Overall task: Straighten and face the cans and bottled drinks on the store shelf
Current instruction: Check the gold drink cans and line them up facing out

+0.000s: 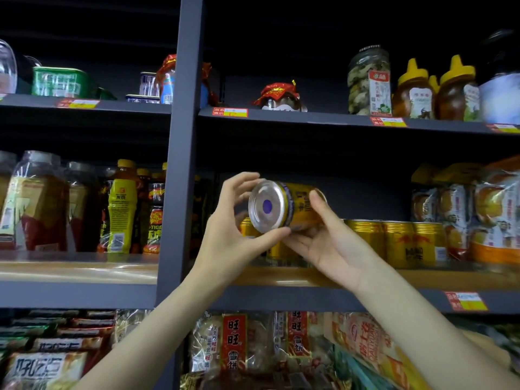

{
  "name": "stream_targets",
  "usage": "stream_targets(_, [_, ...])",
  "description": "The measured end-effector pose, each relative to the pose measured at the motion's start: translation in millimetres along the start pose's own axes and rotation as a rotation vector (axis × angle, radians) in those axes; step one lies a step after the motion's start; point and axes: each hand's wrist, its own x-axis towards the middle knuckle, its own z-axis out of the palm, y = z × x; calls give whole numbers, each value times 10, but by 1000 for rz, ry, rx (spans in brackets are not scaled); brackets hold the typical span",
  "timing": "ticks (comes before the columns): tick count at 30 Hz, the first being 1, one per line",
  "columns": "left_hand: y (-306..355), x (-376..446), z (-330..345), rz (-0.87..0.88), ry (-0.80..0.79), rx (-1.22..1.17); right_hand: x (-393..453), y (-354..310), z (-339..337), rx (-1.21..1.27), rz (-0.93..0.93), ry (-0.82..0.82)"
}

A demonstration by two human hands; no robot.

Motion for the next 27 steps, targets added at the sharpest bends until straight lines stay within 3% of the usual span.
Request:
stream_targets(6, [95, 3, 29, 167, 2, 93, -11, 49, -30, 46, 53, -37])
stream_targets(12, [28, 13, -74, 126, -117, 157, 58, -15, -96, -22, -22, -1])
stream_targets(14, [-69, 5, -167, 64, -198, 203, 78, -82, -143, -180, -199, 51])
stream_targets(17, [-235, -32, -276, -48, -200, 254, 33, -166, -212, -949, -663, 129])
stream_targets(19, [-278, -36, -266, -86, -159, 246, 17, -148, -254, -1256, -891, 106])
stream_targets(27, [-286, 3, -208, -81, -99, 249, -15, -100, -282, -1459, -1141, 34])
